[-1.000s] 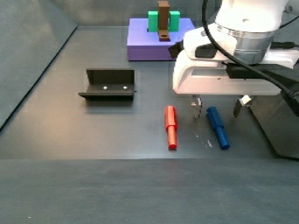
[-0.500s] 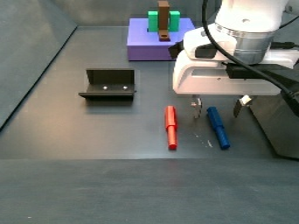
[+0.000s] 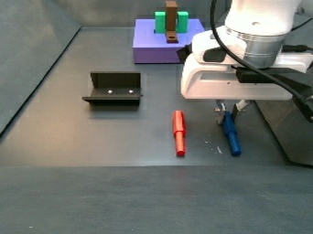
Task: Pick up the blue object. Move up. Place the blue object on the fixture. Regrasp the blue object. Move to above the board. Insert the blue object.
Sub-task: Pick up the blue object, then move up.
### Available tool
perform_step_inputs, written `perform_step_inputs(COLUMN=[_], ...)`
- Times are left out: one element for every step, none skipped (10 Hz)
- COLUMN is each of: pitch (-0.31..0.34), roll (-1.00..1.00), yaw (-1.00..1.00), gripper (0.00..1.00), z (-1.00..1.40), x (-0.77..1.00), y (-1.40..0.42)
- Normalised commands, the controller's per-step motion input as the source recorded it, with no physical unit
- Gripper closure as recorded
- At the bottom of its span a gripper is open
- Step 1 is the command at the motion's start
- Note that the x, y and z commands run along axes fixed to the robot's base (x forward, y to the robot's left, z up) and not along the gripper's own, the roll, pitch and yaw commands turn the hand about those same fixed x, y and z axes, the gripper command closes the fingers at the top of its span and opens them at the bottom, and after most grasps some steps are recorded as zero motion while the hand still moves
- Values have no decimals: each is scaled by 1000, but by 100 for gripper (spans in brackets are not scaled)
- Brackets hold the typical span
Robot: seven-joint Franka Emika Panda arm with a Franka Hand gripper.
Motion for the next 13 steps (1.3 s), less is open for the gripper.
perform_step_inputs(pitch=[0, 0, 0, 0, 0, 0, 0, 0, 0, 0, 0, 0, 0], roll=[0, 0, 0, 0, 0, 0, 0, 0, 0, 0, 0, 0, 0], yaw=[0, 0, 0, 0, 0, 0, 0, 0, 0, 0, 0, 0, 0], gripper=[100, 100, 100, 100, 100, 100, 100, 100, 100, 100, 100, 100, 100], z=[0, 0, 0, 0, 0, 0, 0, 0, 0, 0, 0, 0, 833], x=[0, 0, 0, 0, 0, 0, 0, 0, 0, 0, 0, 0, 0], y=[0, 0, 0, 0, 0, 0, 0, 0, 0, 0, 0, 0, 0])
